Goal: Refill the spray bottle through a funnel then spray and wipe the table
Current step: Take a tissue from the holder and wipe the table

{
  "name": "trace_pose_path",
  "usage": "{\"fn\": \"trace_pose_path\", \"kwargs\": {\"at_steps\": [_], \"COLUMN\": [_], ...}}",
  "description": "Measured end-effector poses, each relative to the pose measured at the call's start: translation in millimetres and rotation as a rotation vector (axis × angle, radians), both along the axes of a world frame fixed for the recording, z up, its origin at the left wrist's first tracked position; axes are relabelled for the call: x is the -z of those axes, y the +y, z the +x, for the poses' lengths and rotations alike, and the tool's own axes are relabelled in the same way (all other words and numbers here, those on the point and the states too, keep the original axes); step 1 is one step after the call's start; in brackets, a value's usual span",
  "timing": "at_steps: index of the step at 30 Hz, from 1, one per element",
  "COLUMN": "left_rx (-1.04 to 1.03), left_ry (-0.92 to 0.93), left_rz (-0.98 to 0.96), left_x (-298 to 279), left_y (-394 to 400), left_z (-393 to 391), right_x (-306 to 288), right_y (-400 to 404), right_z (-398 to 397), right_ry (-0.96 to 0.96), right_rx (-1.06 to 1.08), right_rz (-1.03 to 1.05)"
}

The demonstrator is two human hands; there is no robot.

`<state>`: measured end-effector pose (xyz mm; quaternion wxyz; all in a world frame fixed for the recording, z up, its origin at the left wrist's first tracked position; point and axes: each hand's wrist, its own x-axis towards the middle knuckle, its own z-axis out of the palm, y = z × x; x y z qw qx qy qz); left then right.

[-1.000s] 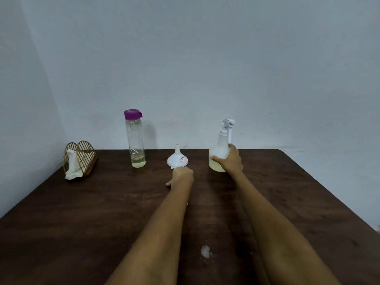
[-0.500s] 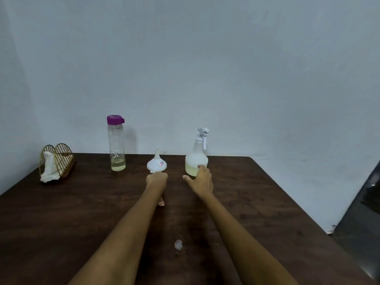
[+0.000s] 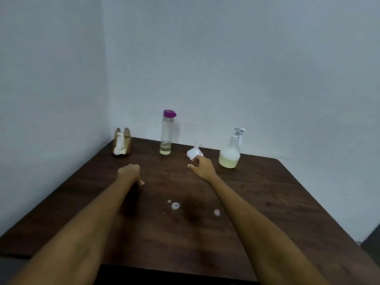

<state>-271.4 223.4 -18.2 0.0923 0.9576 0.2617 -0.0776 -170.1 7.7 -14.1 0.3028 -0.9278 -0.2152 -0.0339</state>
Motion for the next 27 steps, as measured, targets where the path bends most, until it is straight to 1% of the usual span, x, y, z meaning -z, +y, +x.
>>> {"fn": "trace_pose_path", "kwargs": {"at_steps": [2,5,10,13,18,21,23,27], "left_rx": [-0.065,-0.082,-0.164,-0.145,-0.123,-0.103,-0.097,-0.075], "left_ry": [0.067,0.089,0.081,0.109,0.049,0.030,0.049,0.048], "left_rz": [0.028,0.031,-0.037,-0.042,-0.058,-0.061,-0.055,-0.051], "left_x": [2.4,10.3,14.2,12.4,15.6,16.5,16.3,18.5], "left_y": [35.4,64.2,91.0,97.4,119.6,126.0,128.2,133.1], "left_z": [-28.9,-46.1,-36.5,-24.4,-3.2,1.7,5.6,11.3], "right_x": [9.9,23.6,32.7,32.3,20.5,8.4,2.5,-1.7], "right_y": [36.5,81.9,158.0,190.5,256.0,281.5,293.9,313.2], "right_z": [-10.4,-20.6,-21.1,-14.3,5.7,22.9,35.3,53.5], "right_ry": [0.001,0.007,-0.041,-0.081,-0.232,-0.293,-0.303,-0.241], "right_rx": [-0.069,-0.157,-0.246,-0.283,-0.380,-0.389,-0.368,-0.352], "right_rz": [-0.016,-0.054,-0.135,-0.195,-0.416,-0.570,-0.646,-0.749]}}
